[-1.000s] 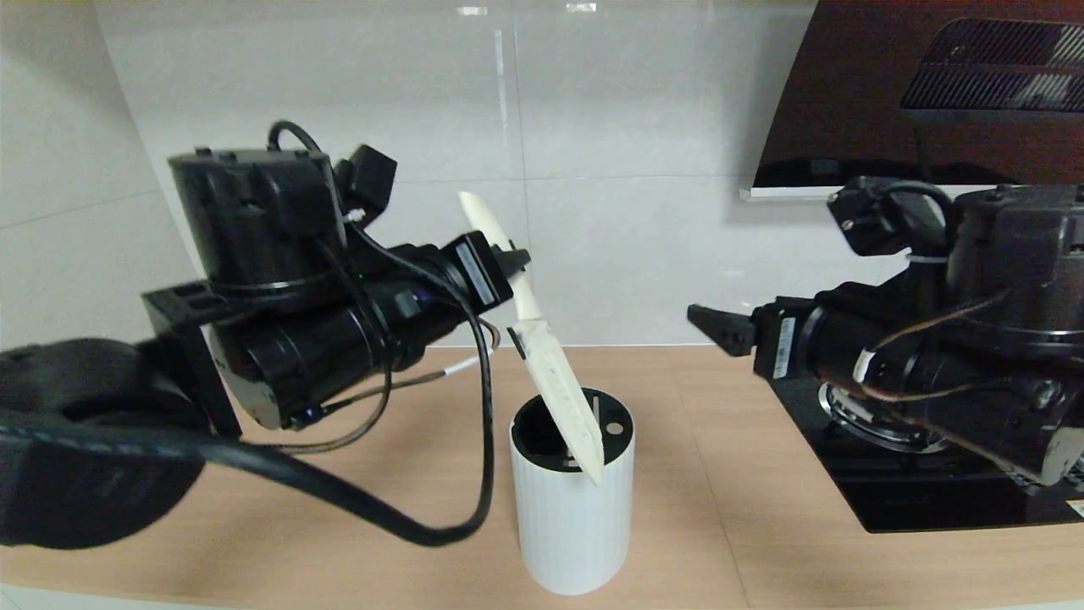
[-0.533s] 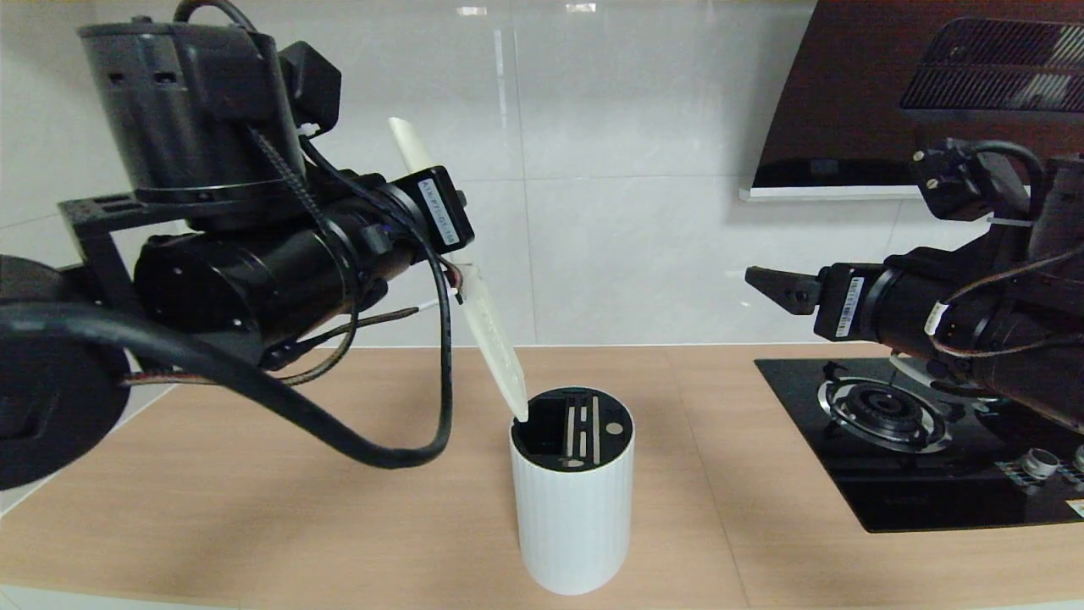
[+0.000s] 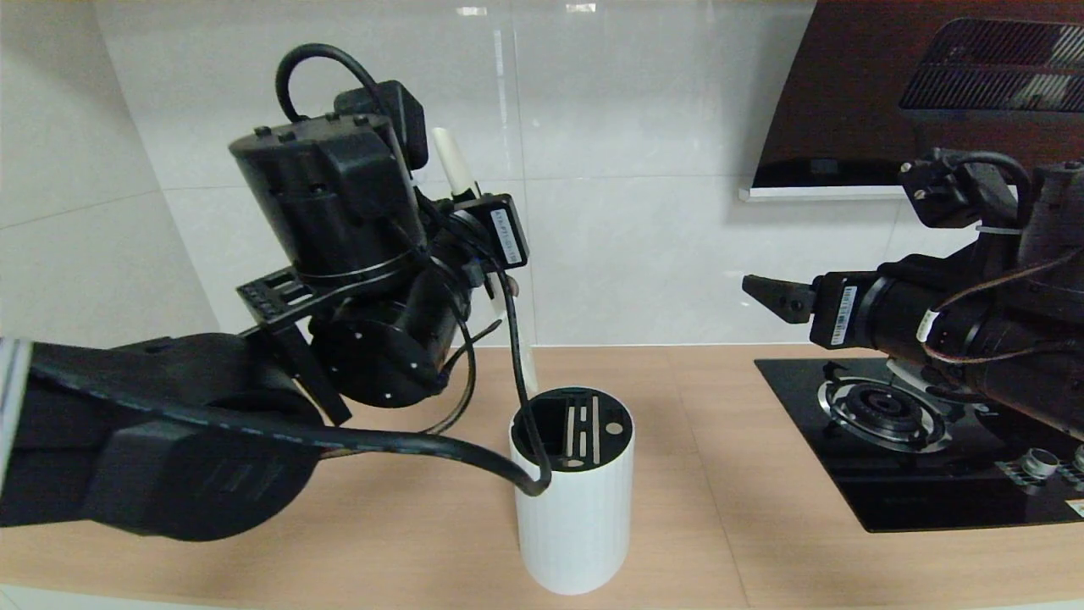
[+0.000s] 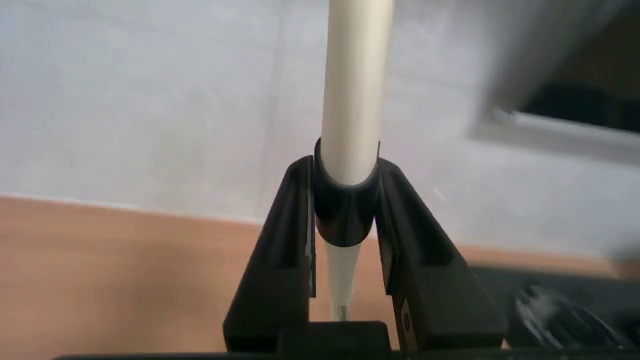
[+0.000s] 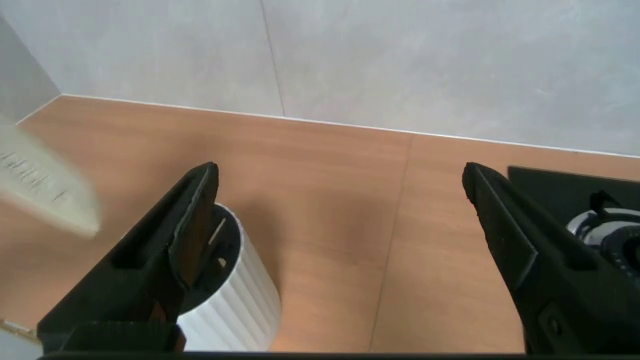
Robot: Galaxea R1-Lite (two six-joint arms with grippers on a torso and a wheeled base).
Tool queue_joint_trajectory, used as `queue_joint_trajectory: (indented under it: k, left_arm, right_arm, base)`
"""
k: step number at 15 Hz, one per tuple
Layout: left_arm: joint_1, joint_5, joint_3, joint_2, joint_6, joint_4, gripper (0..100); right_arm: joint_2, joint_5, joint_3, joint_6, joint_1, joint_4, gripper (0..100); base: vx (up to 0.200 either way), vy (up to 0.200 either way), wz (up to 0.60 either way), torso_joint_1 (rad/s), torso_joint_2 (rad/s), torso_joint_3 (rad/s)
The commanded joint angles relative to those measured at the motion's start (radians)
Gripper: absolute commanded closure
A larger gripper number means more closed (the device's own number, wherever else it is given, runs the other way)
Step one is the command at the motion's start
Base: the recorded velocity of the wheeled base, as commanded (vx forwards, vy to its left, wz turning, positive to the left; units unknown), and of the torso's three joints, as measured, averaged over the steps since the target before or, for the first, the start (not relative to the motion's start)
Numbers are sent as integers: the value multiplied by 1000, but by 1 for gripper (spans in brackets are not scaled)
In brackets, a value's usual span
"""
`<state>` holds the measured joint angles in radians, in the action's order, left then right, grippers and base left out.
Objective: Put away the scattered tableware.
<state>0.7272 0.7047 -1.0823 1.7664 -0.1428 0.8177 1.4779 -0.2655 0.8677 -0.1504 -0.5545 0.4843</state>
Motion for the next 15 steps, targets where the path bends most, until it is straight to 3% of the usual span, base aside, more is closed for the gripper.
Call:
queue_joint_trajectory:
  k: [1,15]
  left_arm:
    - [11,6,21,58,22,34,100]
    - [63,10,44,170,2,32,100]
  right_arm:
    - [4,0,1,0,-1,0,0]
    - [4,0,-1,0,-2,-1,0]
  base:
    - [0,0,0,0,0,0]
    - [0,0,0,0,0,0]
